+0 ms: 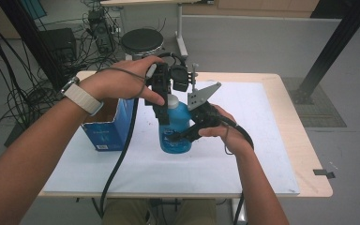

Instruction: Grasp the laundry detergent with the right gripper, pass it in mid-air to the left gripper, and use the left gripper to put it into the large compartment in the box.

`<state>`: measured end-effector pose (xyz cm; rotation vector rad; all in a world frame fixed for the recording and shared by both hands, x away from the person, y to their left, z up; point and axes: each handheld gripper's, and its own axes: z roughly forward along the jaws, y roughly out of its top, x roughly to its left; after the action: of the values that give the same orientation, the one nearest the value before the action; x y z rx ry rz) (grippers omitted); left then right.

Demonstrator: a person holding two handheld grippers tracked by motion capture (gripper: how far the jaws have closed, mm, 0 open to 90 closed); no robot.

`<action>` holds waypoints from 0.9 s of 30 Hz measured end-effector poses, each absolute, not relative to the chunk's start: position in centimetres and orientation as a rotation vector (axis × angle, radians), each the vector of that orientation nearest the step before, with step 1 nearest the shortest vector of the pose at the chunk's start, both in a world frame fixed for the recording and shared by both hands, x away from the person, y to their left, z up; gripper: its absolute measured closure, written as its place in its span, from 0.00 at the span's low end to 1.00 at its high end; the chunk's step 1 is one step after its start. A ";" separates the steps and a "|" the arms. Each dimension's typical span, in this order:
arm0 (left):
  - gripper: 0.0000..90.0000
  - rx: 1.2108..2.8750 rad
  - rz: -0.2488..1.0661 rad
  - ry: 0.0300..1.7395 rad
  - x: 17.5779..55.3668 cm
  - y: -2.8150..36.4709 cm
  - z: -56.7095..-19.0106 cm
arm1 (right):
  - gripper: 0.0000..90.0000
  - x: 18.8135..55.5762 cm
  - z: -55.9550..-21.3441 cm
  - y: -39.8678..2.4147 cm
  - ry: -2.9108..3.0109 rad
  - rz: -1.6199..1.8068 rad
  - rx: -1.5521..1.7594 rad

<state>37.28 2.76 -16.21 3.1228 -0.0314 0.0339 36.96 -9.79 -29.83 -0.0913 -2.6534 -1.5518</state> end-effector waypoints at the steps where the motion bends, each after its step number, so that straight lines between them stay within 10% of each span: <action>1: 0.11 3.121 0.035 -0.030 37.3 2.8 -16.2 | 0.48 36.9 -29.8 -9.8 -2.654 -1.551 -0.090; 27: 0.11 3.117 0.033 -0.030 37.2 2.7 -16.3 | 0.48 36.9 -29.8 -9.7 -2.651 -1.548 -0.091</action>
<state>37.23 2.72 -16.28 3.1170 -0.0298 0.0333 36.93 -9.67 -29.81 -0.0910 -2.6510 -1.5484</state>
